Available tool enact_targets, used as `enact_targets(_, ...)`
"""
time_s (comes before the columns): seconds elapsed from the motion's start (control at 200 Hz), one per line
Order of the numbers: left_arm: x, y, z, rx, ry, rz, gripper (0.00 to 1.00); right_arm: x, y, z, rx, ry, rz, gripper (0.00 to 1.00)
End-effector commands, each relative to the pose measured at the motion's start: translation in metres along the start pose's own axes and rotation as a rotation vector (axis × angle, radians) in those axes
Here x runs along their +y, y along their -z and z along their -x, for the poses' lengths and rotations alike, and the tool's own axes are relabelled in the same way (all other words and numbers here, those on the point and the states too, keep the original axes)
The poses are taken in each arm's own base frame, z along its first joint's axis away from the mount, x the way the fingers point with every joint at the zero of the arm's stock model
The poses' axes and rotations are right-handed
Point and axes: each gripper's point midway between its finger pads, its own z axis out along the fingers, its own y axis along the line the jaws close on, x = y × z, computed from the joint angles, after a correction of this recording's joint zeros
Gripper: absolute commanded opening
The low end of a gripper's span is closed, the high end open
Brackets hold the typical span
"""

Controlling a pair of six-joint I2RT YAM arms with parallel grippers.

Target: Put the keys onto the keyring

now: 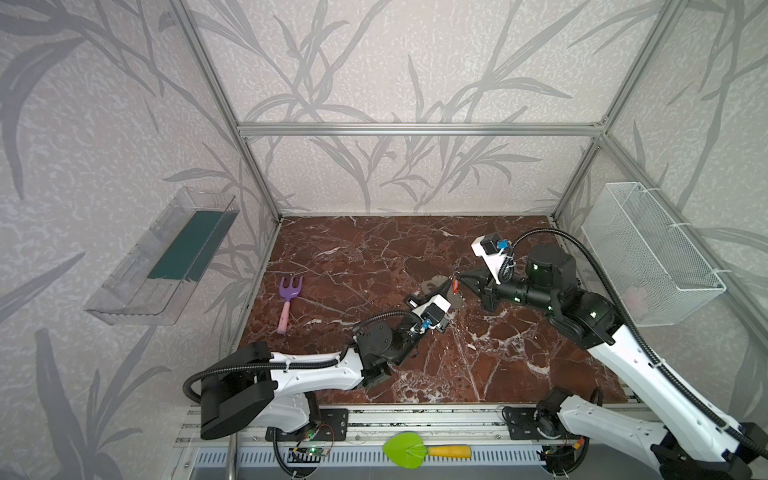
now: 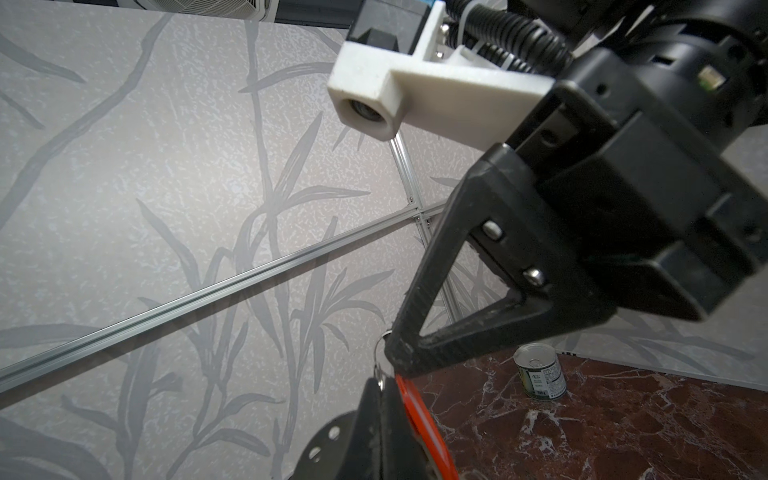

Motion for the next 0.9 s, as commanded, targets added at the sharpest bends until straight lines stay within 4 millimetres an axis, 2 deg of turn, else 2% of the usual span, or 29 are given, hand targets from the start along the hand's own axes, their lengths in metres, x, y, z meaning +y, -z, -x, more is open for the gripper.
enact_targets(0.0,0.006,0.003,0.021,-0.075,0.032,-0.001,0.0,0.002,0.005,0.016,-0.034,0.025,-0.001,0.0)
enact_targets(0.56,0.007,0.003,0.021,-0.07,0.041,0.007,0.0,0.005,0.003,0.01,-0.012,0.03,0.021,0.0)
enact_targets(0.895,0.022,0.01,0.026,-0.099,0.077,0.06,0.0,0.001,0.002,0.001,0.009,0.025,0.005,0.0)
